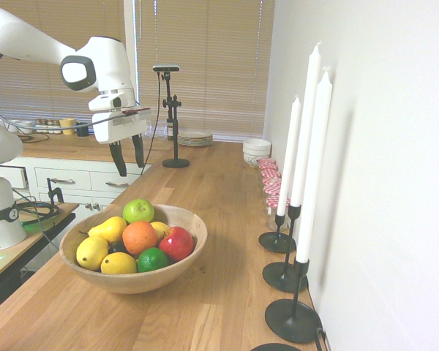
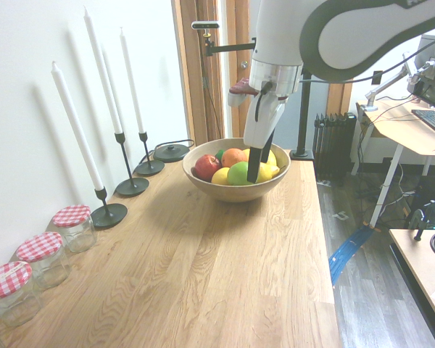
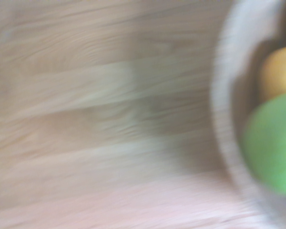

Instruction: Take green apple out of the basket

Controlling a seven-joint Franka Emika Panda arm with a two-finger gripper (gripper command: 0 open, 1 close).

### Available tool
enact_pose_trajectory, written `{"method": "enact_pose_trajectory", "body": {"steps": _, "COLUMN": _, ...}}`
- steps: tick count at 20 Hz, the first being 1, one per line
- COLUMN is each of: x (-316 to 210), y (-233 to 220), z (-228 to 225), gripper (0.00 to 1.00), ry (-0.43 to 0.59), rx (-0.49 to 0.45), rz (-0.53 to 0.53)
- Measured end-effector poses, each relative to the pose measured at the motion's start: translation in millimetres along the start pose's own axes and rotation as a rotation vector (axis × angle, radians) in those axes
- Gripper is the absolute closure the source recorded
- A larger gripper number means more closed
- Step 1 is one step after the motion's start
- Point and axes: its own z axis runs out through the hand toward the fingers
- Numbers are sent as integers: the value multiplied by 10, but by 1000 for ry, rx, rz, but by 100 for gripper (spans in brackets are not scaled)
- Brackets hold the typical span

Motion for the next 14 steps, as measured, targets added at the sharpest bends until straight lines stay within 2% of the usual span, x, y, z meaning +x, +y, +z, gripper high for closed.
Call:
{"method": "enact_pose_trajectory", "body": {"steps": 8, "x": 690, "y": 523, "z": 116, "gripper": 0, "ry": -3, "rx": -20, "rz": 79}}
{"method": "enact_pose_trajectory", "body": {"steps": 14, "x": 951, "y": 474, "z": 241, "gripper": 0, "ry": -9, "rx": -45, "rz": 68}}
